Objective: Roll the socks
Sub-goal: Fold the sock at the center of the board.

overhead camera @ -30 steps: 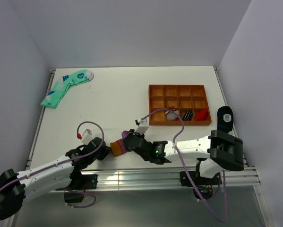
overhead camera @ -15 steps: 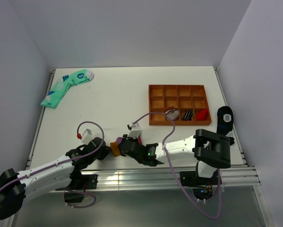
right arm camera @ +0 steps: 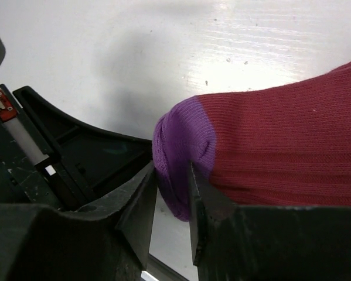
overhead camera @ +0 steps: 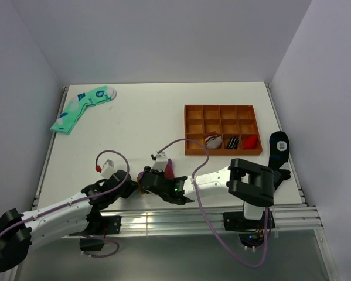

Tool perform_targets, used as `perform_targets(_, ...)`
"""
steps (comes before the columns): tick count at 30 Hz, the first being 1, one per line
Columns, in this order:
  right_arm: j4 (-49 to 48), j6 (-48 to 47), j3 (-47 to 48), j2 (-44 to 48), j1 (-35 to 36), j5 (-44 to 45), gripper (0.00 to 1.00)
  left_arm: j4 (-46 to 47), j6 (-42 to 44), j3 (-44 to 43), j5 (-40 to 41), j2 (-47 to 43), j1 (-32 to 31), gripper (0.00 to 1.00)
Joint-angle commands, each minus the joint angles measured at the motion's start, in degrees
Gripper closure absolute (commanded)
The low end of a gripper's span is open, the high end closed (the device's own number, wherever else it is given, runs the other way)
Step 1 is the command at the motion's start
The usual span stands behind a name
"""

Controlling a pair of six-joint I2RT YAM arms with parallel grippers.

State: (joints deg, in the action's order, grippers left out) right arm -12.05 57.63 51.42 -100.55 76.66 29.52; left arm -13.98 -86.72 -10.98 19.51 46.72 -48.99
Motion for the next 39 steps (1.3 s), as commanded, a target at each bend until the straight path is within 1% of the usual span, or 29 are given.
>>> perform_targets(1,1.94,1.35,1.58,-0.17,0.50,3.26,0.65,-2.02,-0.03,0.17,1.15,0.30,-0.31,1.00)
perform_targets(6,1.95,0.47,1.06,1.67,0.42,3.35,0.46,-3.07,-0.03,-0.09,1.41,-0.31,-0.31,1.00)
perform_targets(7,1.77,0.21,0.97,2.20,0.42,3.35,0.40,-3.60,-0.12,-0.18,1.58,-0.57,-0.31,1.00)
perform_targets(11,3.17,-0.85,1.14,4.83,0.42,4.05,0.32,-6.40,-0.21,-0.79,2.37,-2.16,-0.31,1.00)
perform_targets(17,7.39,-0.41,0.00,11.16,0.07,6.08,0.33,-11.24,-0.38,-2.29,3.87,-6.02,-0.31,1.00)
perform_targets(19,9.14,-0.06,-0.61,12.92,-0.55,5.90,0.35,-12.65,-0.47,-2.55,4.05,-7.60,-0.31,1.00)
perform_targets(20,9.50,-0.06,-0.97,13.36,-1.33,5.64,0.37,-12.91,-0.30,-2.55,4.13,-8.04,-0.31,1.00)
perform_targets(25,11.08,-1.37,-2.55,14.77,-3.10,4.50,0.41,-13.88,0.49,-3.78,4.40,-9.89,-0.31,1.00)
perform_targets(27,8.82,-3.39,-3.95,15.47,-3.01,2.57,0.43,-14.32,0.76,-4.31,4.49,-9.98,-0.31,1.00)
perform_targets(28,6.80,-5.14,-4.04,15.30,-2.92,0.30,0.44,-14.58,0.76,-4.66,4.57,-9.98,-0.31,1.00)
perform_targets(33,7.31,-9.28,0.17,10.82,-1.96,-1.22,0.42,-16.60,-0.12,-5.54,5.28,-11.21,-0.31,0.99)
perform_targets(34,6.87,-10.16,0.35,10.56,-1.61,-1.39,0.42,-18.70,-0.81,-6.15,6.06,-11.47,-0.31,0.99)
perform_targets(39,6.69,-12.18,3.59,6.87,-0.20,-3.24,0.42,-24.25,-2.31,-8.79,9.49,-13.58,-0.23,0.89)
